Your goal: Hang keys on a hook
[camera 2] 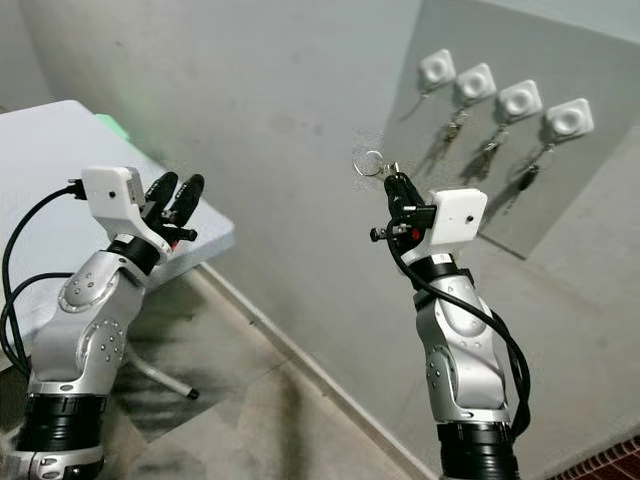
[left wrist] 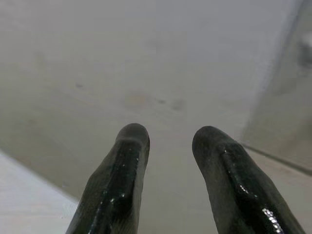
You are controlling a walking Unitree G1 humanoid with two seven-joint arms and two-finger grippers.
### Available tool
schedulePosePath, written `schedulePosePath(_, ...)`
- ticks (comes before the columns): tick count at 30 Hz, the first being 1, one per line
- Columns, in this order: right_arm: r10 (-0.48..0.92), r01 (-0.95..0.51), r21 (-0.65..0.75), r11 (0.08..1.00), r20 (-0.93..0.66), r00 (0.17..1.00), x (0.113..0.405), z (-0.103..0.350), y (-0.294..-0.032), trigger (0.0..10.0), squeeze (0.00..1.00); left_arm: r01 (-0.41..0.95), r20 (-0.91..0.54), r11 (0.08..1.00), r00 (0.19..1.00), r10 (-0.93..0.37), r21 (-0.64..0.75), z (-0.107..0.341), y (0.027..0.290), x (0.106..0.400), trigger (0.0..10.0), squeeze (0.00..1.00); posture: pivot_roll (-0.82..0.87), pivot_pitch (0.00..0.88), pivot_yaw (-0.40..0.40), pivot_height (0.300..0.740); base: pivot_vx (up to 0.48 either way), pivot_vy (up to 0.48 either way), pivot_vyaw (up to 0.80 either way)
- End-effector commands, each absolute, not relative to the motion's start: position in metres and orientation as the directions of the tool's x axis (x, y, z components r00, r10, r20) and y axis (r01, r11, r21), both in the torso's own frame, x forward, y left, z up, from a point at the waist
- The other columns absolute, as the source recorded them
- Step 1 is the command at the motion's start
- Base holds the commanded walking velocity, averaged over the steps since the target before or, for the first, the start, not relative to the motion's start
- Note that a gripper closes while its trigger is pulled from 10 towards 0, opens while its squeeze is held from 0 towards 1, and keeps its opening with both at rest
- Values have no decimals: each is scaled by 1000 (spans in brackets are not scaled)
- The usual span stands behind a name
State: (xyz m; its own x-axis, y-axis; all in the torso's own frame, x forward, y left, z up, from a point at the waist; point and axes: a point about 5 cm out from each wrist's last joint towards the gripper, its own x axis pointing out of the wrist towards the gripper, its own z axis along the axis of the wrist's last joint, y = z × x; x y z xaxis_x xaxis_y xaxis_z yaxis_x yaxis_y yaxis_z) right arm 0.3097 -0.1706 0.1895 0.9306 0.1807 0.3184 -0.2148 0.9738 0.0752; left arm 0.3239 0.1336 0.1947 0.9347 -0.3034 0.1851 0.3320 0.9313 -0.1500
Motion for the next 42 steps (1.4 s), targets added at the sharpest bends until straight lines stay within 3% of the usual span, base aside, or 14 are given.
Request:
schedulePosePath(1,198,-236,71,969,350,916,310,199,-166,10000,0,320,197,938,936,-291,-134,201,139,325,10000,0,152,0,-94,740,371,0,0)
schedulePosePath(12,210,-247,66,967,348,914,312,199,-166,10000,0,318,205,938,936,-287,-140,201,139,324,10000,0,156,0,-97,740,366,0,0)
schedulePosePath(24,230,-265,56,963,350,908,314,201,-164,10000,0,256,204,958,952,-227,-130,205,140,329,10000,0,156,0,-99,740,0,0,0)
schedulePosePath(42,313,-345,23,938,369,875,326,215,-154,10000,0,397,276,914,890,-363,-79,231,112,339,10000,0,145,0,-99,740,0,0,0)
